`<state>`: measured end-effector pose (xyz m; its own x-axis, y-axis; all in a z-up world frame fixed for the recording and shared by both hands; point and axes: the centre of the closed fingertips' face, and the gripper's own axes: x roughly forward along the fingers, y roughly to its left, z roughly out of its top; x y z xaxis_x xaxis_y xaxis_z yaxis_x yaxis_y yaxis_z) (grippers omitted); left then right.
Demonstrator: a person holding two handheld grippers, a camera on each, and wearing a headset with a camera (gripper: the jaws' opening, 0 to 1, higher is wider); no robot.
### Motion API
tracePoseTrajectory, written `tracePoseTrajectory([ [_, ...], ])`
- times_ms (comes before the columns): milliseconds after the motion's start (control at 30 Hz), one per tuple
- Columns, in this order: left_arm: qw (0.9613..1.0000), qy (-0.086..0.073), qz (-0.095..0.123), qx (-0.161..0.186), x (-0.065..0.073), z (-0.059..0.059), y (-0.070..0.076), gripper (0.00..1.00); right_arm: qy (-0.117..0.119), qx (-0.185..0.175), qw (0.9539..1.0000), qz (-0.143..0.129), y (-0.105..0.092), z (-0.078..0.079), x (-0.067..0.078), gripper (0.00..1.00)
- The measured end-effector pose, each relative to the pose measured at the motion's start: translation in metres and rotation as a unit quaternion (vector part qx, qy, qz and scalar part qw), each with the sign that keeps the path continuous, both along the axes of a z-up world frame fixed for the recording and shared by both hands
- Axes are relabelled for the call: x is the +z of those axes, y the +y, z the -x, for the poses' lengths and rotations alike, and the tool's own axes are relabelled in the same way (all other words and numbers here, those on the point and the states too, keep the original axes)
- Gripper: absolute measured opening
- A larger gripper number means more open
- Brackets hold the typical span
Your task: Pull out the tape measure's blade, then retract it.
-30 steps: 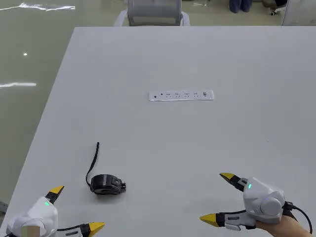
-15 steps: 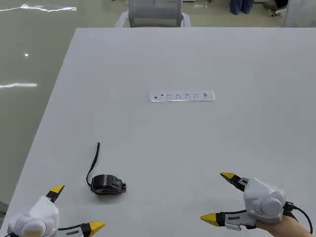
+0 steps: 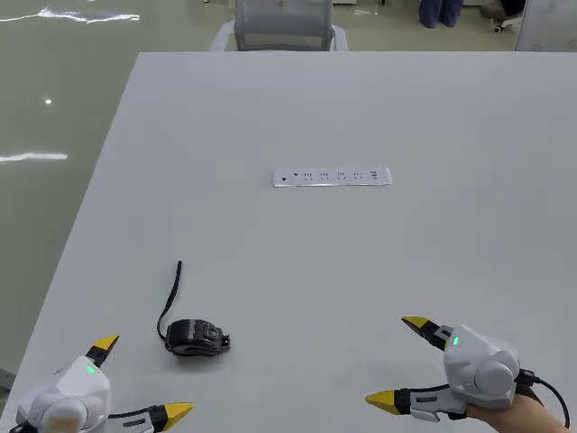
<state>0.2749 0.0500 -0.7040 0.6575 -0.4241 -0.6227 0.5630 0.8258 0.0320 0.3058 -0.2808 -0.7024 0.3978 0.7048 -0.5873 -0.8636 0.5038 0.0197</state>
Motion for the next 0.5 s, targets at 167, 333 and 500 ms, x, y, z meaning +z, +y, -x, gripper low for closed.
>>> tracePoseTrajectory([
  [167,1.0000,0.002,-0.001,-0.003,-0.0006,0.0004,-0.0016,0.99,-0.001,0.000,1.0000,0.000,-0.0001,-0.0003,0.0006,0.89],
  [333,1.0000,0.001,0.000,-0.006,-0.0004,-0.0002,-0.0035,0.99,0.000,0.001,1.0000,0.002,-0.0004,0.0002,0.0001,0.89],
  [500,1.0000,0.001,-0.001,-0.007,-0.0006,-0.0003,-0.0037,0.99,0.002,0.001,1.0000,0.003,-0.0011,0.0013,-0.0012,0.89],
])
